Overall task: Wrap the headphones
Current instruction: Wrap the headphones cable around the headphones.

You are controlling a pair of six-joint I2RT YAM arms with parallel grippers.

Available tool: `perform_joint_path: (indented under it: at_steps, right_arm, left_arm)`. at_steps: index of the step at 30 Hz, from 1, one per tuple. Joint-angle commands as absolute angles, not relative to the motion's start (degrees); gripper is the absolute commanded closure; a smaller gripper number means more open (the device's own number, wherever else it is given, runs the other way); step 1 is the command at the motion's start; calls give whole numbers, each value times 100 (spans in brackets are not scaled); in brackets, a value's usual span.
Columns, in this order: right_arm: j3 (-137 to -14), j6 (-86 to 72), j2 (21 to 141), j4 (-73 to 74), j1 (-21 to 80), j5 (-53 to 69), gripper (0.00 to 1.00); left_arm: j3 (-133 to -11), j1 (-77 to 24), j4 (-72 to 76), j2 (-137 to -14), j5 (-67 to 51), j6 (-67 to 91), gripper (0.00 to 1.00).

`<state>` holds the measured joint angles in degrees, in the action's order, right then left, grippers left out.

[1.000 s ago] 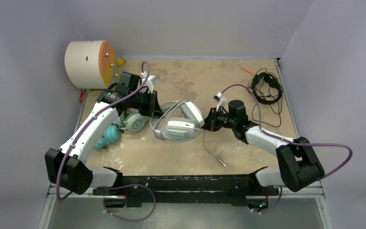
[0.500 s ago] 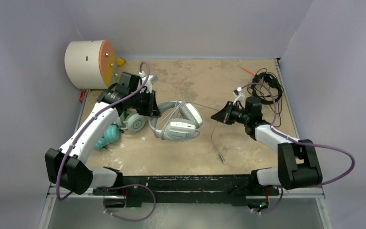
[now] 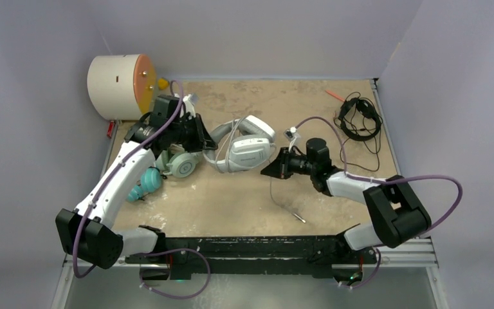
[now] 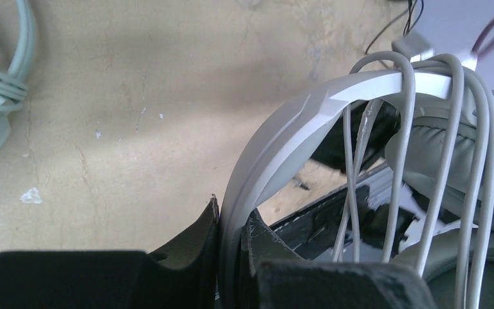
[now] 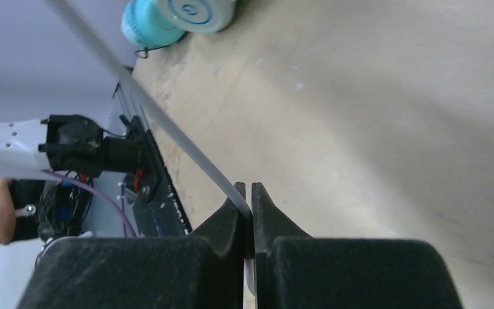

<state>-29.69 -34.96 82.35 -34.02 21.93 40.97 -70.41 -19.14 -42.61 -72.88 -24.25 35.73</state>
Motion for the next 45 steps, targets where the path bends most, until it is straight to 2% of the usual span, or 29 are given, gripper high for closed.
perform_joint_path:
  at_steps: [1, 6, 11, 17, 21, 27, 33, 36, 39, 45]
  right_arm:
    - [-2683, -3804, 8253, -4334, 2782, 3797, 99]
    - [-2401, -3946, 7921, -5212, 3816, 3211, 90]
    - [-2483, -3991, 8061, -5606, 4634, 2967, 88]
    - [-2642, -4052, 8393, -5959, 5194, 2734, 99]
    - [-2689, -4142, 8384, -6044, 5333, 2717, 100]
    - [-3213, -4135, 8230, -5173, 5431, 2882, 100]
    - [-3863, -3882, 7955, -3901, 5433, 2608, 100]
    - [-4099, -4092, 7920, -3299, 5406, 2207, 98]
    - [-4238, -4215, 7946, -3041, 5334, 1659, 87]
    - [-4428, -4586, 8131, -2860, 4980, 1327, 88]
  left_arm:
    - [-7375, -1775, -3283, -6855, -1653, 5149, 100]
    - [-6949, -1775, -3127, -6690, -555, 5873, 100]
    - [-5929, -1775, -2109, -6511, -639, 6489, 100]
    - [-5581, -1784, -1671, -6728, -657, 6533, 100]
    - [-5549, -1784, -1764, -6828, -101, 6154, 100]
    - [-5242, -1945, -1778, -7011, 1039, 5788, 100]
    - [-5037, -2916, -1775, -7422, 2495, 5570, 100]
    - [-4969, -3287, -1687, -7609, 2792, 5483, 100]
    - [-4797, -3603, -1451, -7706, 2968, 5379, 100]
    - [-4643, -4099, -1344, -8007, 3202, 5439, 100]
